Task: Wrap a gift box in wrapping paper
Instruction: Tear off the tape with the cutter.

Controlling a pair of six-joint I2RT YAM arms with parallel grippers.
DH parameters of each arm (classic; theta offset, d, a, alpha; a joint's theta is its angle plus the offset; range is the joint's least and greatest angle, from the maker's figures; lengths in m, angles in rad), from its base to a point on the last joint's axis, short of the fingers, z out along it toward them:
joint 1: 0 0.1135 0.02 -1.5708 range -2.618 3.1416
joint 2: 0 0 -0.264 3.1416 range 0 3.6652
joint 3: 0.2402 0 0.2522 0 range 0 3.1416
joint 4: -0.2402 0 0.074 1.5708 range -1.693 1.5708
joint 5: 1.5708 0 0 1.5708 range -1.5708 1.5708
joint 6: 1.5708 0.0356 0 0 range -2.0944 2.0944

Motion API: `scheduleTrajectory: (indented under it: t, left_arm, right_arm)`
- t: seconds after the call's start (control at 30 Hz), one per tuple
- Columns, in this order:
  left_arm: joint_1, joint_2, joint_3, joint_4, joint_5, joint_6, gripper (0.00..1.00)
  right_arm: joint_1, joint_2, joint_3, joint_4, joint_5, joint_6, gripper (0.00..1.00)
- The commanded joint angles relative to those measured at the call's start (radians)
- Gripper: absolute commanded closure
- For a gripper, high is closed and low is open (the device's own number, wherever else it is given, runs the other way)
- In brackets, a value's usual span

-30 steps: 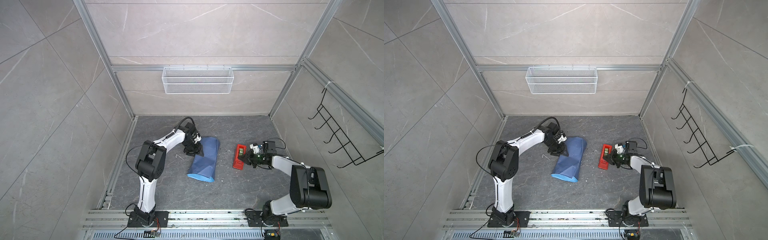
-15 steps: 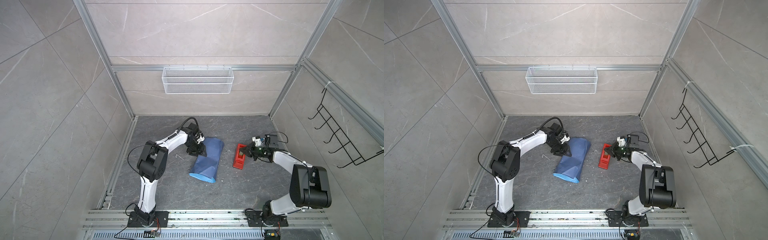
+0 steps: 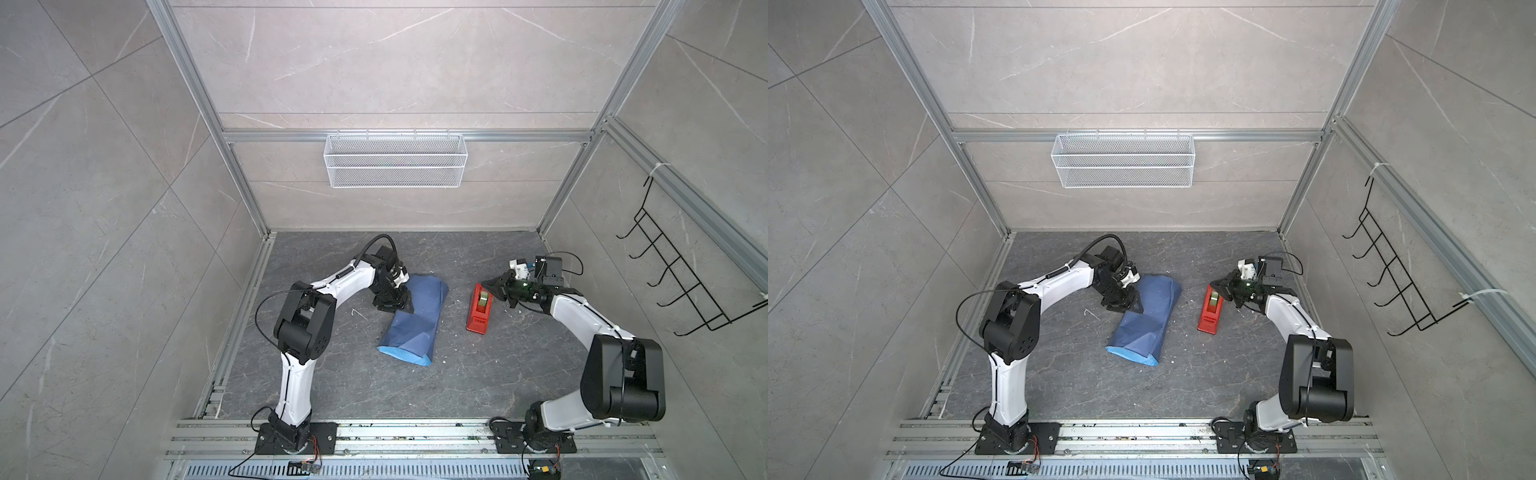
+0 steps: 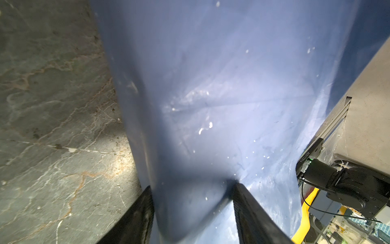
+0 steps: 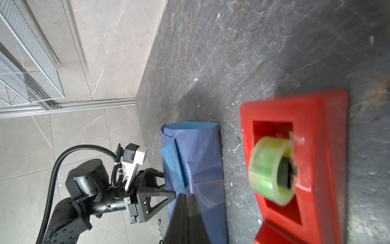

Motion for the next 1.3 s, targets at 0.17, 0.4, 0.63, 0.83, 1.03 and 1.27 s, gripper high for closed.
scheduleTrajectory:
  t: [0.17,0.4,0.63,0.83,1.03,1.27]
  left_arm:
    - [-0.017,0.065,-0.042,-0.028,-0.102,-0.008,0.39]
    - [-0.017,0.069,-0.041,-0.028,-0.094,-0.014,0.39]
    - [-0.017,0.073,-0.040,-0.024,-0.089,-0.016,0.39]
    - [-0.017,0.059,-0.050,-0.018,-0.097,-0.011,0.39]
    - [-0.017,0.066,-0.035,-0.031,-0.105,-0.008,0.39]
    - [-0.020,0.070,-0.035,-0.031,-0.108,-0.006,0.39]
  right_arm:
    - [-0.001,-0.109,-0.019,0.031,-0.029,0.031,1.00]
    - [0.012,-0.211,-0.194,0.067,-0.030,0.049,1.00]
    - [0.043,-0.330,-0.368,0.036,-0.007,0.039,1.00]
    - [0.050,-0.324,-0.481,0.087,-0.007,0.039,1.00]
    - [0.053,-0.258,-0.524,0.150,-0.008,0.035,1.00]
    - [0.057,-0.228,-0.505,0.179,-0.004,0.043,1.00]
